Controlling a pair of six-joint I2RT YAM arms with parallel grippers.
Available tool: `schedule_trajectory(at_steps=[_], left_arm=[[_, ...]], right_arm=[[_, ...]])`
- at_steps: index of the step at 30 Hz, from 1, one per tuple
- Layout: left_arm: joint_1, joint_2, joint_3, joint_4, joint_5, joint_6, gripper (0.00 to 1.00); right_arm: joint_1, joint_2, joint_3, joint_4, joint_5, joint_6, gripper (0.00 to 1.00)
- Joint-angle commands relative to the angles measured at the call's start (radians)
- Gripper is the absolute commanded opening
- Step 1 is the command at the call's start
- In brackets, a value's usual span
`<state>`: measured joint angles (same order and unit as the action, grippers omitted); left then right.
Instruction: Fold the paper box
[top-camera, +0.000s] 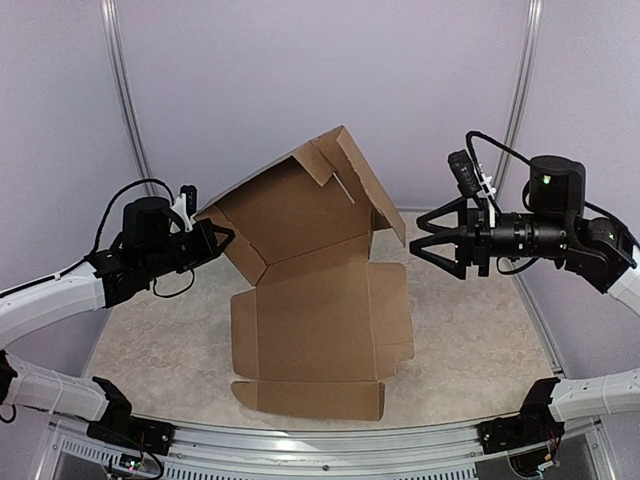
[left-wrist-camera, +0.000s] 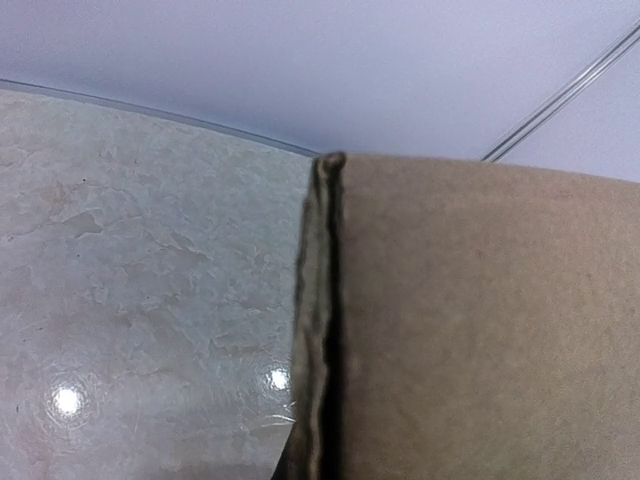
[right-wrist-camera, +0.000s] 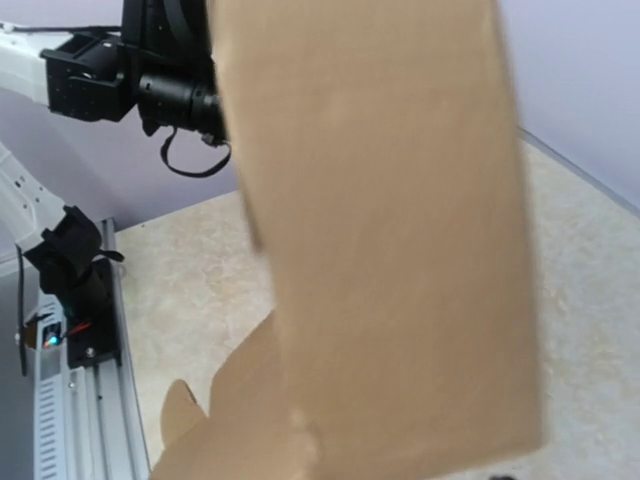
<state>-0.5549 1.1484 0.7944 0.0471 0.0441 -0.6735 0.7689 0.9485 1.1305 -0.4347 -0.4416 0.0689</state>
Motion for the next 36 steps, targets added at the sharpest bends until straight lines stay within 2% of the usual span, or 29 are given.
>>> schedule_trajectory(at_steps=[1, 9, 19, 28, 36], left_arm=[[0.007, 0.000, 0.044, -0.031, -0.003, 0.036, 0.00], [0.007, -0.012, 0.045, -0.087, 0.004, 0.095, 0.00], [0.007, -0.010, 0.042, -0.103, 0.026, 0.128, 0.00], [0.006, -0.009, 0.039, -0.116, 0.014, 0.144, 0.00], [-0.012, -0.001, 0.052, -0.154, -0.078, 0.148, 0.00]], right_arm=[[-0.007, 0.011, 0.066, -0.123, 0.031, -0.057, 0.69], [-0.007, 0.068, 0.146, -0.112, 0.044, -0.123, 0.63], [-0.010, 0.157, 0.145, -0.034, -0.006, -0.135, 0.55], [-0.009, 0.220, 0.116, 0.042, -0.077, -0.093, 0.49], [-0.005, 0.305, 0.069, 0.084, -0.066, -0.028, 0.43]])
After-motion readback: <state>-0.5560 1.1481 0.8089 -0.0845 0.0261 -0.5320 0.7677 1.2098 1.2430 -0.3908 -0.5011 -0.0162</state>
